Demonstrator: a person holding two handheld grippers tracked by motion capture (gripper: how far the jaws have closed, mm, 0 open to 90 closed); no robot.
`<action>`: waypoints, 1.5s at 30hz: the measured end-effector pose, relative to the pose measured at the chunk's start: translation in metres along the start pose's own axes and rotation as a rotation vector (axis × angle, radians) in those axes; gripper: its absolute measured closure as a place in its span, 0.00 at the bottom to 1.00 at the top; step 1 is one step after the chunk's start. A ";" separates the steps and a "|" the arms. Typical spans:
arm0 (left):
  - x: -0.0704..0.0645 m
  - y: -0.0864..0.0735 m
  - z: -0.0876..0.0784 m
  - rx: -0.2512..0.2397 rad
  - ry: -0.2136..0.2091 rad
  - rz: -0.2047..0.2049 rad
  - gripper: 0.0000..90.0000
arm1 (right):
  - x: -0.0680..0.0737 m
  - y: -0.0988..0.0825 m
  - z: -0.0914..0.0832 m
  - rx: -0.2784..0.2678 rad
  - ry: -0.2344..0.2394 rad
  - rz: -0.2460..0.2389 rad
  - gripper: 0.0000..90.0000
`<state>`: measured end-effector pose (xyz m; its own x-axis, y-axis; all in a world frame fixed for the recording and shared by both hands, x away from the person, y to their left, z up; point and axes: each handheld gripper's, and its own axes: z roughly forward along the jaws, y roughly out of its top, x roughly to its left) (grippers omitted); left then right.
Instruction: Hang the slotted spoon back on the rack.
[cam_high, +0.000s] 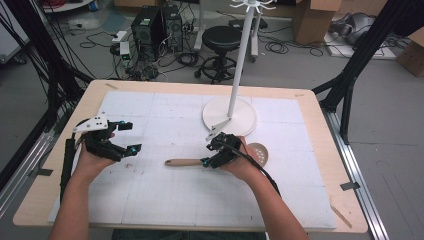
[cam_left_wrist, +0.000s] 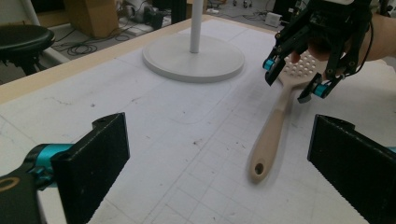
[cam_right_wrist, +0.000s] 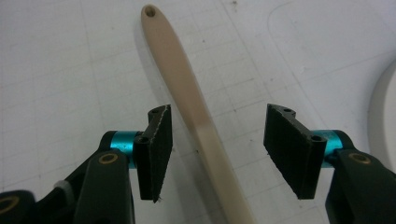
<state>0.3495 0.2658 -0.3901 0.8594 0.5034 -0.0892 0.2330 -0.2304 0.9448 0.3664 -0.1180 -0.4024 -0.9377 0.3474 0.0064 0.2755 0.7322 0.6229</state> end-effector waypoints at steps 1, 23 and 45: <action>0.000 0.000 0.000 0.002 -0.001 0.000 0.07 | 0.000 0.000 0.002 0.012 0.001 0.005 0.46; 0.000 -0.001 0.000 0.003 -0.003 0.003 0.07 | -0.001 -0.004 0.025 0.168 -0.020 0.053 0.56; 0.000 -0.001 0.000 0.004 0.000 0.004 0.07 | 0.007 0.000 0.024 0.192 -0.006 0.028 0.83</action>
<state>0.3495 0.2665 -0.3907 0.8605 0.5021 -0.0858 0.2316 -0.2357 0.9438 0.3651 -0.1011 -0.4212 -0.9279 0.3724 0.0162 0.3373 0.8203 0.4619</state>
